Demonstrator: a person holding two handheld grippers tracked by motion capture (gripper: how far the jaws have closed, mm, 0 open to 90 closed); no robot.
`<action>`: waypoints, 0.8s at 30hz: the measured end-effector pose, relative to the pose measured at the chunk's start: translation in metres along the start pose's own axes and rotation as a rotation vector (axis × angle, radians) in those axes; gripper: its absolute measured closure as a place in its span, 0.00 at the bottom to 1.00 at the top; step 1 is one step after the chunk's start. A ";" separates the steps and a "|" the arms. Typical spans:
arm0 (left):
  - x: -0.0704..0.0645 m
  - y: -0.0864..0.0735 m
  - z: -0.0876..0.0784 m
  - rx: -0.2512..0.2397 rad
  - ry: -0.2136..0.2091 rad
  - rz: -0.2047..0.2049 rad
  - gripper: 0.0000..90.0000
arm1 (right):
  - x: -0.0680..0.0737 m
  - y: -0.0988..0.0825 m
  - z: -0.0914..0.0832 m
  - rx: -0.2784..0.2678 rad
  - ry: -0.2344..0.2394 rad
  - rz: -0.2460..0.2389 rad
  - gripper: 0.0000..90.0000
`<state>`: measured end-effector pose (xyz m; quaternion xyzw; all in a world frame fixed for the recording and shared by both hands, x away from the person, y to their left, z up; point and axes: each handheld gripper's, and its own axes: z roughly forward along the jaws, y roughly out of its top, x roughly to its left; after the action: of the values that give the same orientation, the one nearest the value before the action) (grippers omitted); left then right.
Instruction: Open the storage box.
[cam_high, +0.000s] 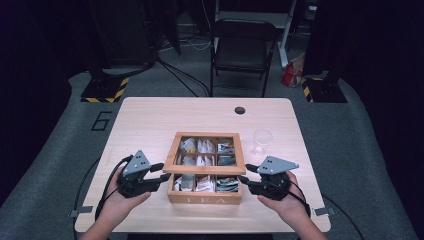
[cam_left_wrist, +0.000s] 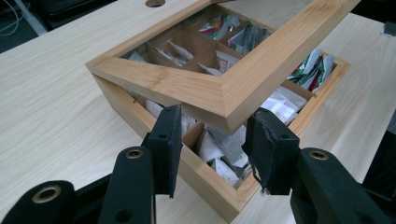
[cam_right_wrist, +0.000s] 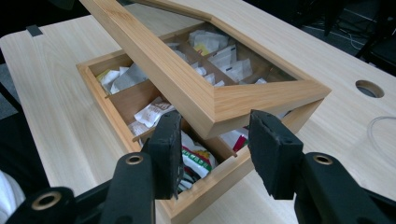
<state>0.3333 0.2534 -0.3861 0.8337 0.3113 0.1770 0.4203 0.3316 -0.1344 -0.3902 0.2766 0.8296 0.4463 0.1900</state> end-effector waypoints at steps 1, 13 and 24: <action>0.000 0.002 0.000 -0.002 0.001 0.000 0.63 | -0.001 0.001 0.000 -0.001 -0.006 -0.001 0.61; 0.006 0.016 -0.006 0.005 -0.001 0.032 0.63 | -0.009 0.018 -0.003 0.010 0.005 -0.009 0.60; 0.018 0.032 -0.009 -0.010 -0.028 -0.002 0.63 | -0.020 0.036 -0.006 0.027 0.031 0.015 0.61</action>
<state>0.3538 0.2558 -0.3543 0.8337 0.3055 0.1665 0.4289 0.3545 -0.1348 -0.3559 0.2786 0.8364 0.4406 0.1698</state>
